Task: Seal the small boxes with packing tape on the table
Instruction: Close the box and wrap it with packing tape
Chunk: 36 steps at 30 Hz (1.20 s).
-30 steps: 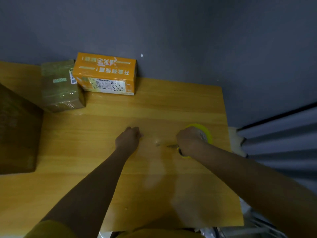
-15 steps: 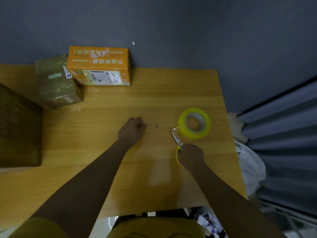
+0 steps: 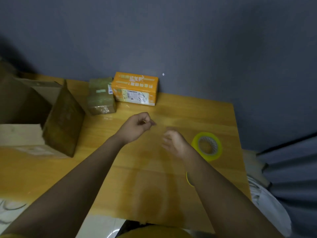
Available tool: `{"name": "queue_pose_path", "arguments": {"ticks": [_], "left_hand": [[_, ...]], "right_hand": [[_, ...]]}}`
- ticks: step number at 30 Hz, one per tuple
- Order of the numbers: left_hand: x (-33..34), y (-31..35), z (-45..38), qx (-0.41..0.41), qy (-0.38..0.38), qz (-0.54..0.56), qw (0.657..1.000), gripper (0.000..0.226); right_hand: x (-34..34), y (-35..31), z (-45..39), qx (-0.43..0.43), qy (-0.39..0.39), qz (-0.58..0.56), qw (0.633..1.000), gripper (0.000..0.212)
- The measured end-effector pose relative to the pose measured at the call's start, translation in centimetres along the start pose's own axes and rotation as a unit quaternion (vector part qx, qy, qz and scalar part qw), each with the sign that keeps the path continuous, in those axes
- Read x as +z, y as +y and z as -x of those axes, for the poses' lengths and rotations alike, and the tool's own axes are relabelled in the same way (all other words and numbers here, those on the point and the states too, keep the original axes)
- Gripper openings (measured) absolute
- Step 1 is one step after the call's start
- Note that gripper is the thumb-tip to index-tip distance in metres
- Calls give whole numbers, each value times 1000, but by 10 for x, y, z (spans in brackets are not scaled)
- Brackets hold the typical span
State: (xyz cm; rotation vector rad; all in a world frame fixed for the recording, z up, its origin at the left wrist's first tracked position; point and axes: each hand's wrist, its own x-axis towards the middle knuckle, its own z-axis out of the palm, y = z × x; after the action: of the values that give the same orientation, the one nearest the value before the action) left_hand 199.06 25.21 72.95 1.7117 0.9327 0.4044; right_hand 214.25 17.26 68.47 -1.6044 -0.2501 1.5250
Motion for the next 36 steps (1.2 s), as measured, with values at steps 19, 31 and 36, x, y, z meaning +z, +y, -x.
{"name": "queue_pose_path", "arguments": {"ticks": [19,31,36], "left_hand": [[-283,-13,78,97,110,11,989,21],[-343,-29,93,96,44,-27,994,24],[-348,-24,88,119,34,1,992,17]], "right_hand": [[257,-57,31,-183,-63,-178,965,18],[328,-53,37,-240,72,82,965,47],[346,-69,37,-139,-103,-53,984,38]]}}
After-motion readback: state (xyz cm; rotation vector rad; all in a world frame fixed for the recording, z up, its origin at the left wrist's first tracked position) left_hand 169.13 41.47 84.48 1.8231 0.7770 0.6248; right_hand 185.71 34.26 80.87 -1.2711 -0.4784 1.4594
